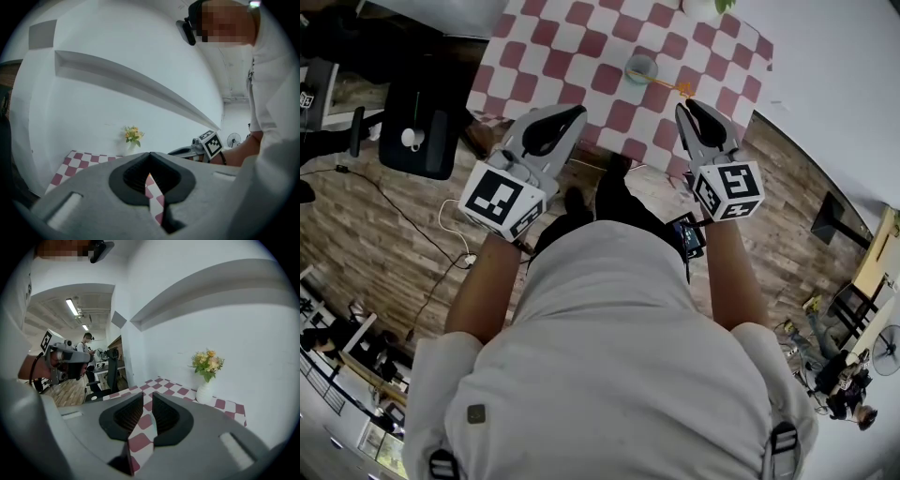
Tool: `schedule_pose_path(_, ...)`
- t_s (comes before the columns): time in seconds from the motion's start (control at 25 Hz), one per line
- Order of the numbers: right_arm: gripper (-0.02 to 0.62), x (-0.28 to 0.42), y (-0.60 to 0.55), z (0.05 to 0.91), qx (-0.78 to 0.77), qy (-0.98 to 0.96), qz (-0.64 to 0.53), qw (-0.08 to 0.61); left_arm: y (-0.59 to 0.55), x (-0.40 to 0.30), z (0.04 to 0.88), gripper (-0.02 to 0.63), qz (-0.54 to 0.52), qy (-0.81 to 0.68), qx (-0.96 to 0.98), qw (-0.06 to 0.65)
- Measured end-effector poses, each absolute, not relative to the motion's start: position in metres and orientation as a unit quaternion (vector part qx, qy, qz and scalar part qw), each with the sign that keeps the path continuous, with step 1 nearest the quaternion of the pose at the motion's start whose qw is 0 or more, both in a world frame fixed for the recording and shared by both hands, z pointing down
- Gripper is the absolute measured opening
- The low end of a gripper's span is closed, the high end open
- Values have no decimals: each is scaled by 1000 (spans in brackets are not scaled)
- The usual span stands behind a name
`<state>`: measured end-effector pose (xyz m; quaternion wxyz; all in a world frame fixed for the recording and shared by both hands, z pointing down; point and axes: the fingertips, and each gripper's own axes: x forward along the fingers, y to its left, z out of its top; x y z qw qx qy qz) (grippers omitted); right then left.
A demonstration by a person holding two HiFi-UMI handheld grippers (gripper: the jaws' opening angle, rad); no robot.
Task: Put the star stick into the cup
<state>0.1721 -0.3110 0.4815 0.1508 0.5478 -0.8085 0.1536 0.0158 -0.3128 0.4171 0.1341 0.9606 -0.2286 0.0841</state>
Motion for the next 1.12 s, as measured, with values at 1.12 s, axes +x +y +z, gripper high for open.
schedule_pose_path(1.12, 9, 58, -229, 358, 559, -824, 26, 82, -230, -52, 323, 2, 24, -184, 982, 41)
